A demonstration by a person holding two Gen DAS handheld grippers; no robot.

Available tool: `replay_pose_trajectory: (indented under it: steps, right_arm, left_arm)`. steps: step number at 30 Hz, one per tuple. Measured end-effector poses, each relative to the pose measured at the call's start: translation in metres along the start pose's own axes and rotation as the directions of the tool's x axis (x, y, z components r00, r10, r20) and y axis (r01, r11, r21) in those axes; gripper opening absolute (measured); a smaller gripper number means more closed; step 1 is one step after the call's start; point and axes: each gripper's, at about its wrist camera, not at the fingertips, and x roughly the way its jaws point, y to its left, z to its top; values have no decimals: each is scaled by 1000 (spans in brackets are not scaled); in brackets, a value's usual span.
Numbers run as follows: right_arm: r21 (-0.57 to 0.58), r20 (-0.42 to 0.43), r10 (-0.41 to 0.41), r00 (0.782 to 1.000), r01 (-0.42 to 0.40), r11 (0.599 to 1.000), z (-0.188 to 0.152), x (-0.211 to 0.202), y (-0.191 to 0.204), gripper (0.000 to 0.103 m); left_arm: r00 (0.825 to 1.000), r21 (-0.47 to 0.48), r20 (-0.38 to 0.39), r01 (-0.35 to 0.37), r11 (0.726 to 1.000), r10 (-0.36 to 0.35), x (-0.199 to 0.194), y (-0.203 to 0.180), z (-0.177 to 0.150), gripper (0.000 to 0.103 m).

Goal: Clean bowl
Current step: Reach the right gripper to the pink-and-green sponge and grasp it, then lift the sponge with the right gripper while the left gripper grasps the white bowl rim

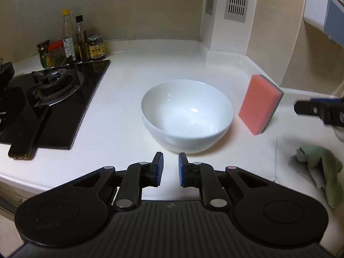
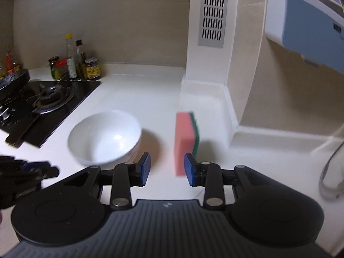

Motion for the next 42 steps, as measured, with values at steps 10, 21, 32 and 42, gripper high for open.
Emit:
replay_pose_trajectory:
  steps: [10, 21, 32, 42]
  right_arm:
    - [-115, -103, -68, 992, 57, 992, 48, 67, -8, 30]
    - [-128, -237, -36, 971, 5, 992, 50, 117, -16, 30]
    - [-146, -242, 40, 969, -77, 986, 68, 116, -10, 28]
    - [-354, -165, 319, 933, -358, 864, 75, 77, 72, 28]
  left_arm:
    - [999, 67, -38, 22, 998, -20, 18, 9, 46, 16]
    - [998, -10, -25, 66, 998, -66, 44, 28, 71, 16]
    - [995, -51, -73, 60, 997, -64, 54, 50, 80, 16]
    - [967, -165, -152, 177, 970, -202, 67, 92, 91, 16]
